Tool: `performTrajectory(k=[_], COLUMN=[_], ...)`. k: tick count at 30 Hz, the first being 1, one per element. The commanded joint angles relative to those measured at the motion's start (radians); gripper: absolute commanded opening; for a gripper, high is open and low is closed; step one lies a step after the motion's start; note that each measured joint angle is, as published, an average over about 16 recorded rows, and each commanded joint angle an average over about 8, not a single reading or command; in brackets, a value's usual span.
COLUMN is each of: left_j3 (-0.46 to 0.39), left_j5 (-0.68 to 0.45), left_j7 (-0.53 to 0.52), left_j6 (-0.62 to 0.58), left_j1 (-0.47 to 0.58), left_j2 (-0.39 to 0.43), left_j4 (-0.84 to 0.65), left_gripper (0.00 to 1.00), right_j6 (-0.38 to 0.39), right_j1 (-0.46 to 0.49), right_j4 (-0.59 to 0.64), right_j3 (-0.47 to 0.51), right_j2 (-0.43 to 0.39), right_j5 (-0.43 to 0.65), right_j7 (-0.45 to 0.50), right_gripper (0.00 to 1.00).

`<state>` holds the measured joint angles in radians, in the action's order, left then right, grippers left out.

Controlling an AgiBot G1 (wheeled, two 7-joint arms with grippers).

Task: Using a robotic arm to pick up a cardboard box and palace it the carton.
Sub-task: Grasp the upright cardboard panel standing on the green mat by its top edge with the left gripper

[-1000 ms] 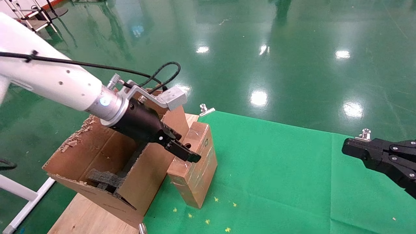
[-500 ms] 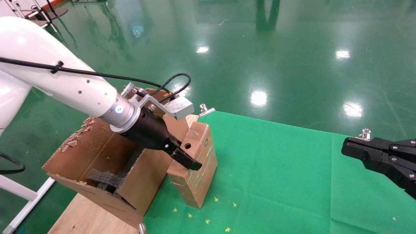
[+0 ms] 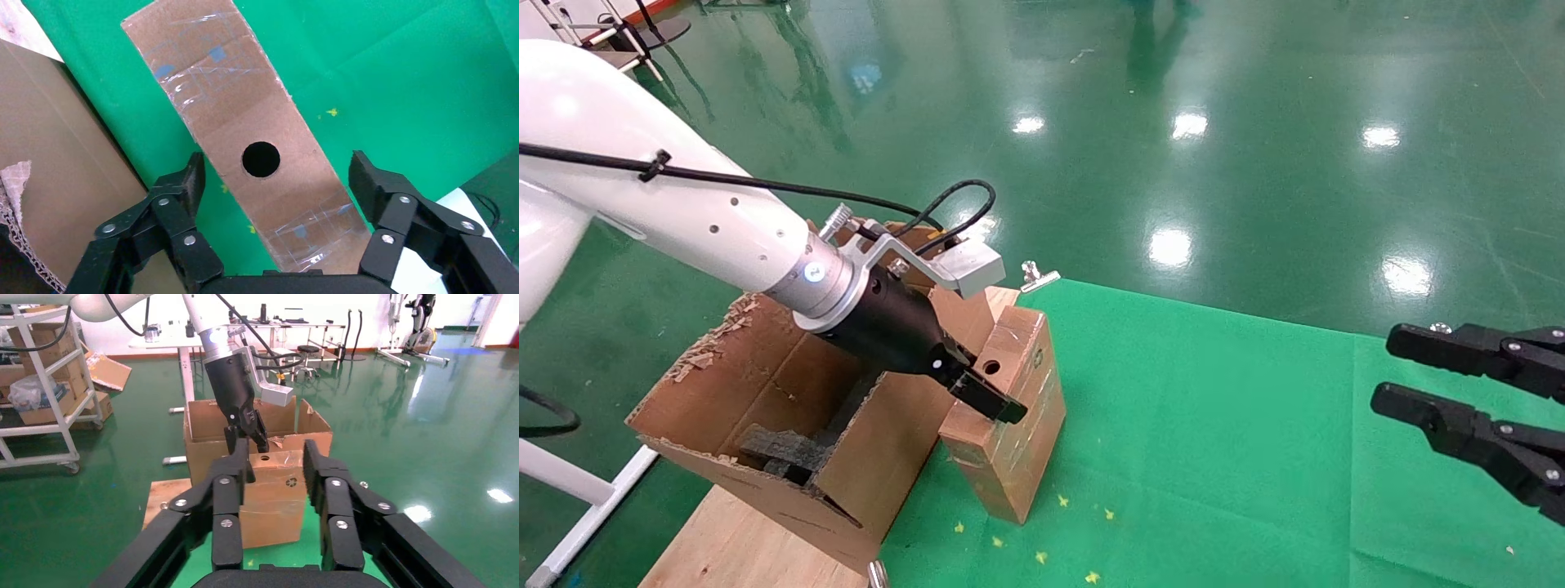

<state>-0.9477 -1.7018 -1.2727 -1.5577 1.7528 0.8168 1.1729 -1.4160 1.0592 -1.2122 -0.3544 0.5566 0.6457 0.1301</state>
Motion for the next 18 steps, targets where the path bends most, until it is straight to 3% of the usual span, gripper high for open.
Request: performTrajectory(k=[1,18], left_j3=[0.001,0.006], left_j5=[0.001,0.004], left_j7=[0.0,0.002], left_j6=[0.0,0.001], left_j1=[0.0,-0.001], left_j2=[-0.001,-0.002], left_j4=[-0.001,-0.004], left_gripper=[0.0,0.0], right_j6=[0.0,0.0], right_j1=[0.0,0.0], right_j4=[0.0,0.0], right_j3=[0.0,0.0], right_j2=[0.0,0.0], right_j5=[0.0,0.0], right_j7=[0.0,0.0], right_gripper=[1.0,1.0])
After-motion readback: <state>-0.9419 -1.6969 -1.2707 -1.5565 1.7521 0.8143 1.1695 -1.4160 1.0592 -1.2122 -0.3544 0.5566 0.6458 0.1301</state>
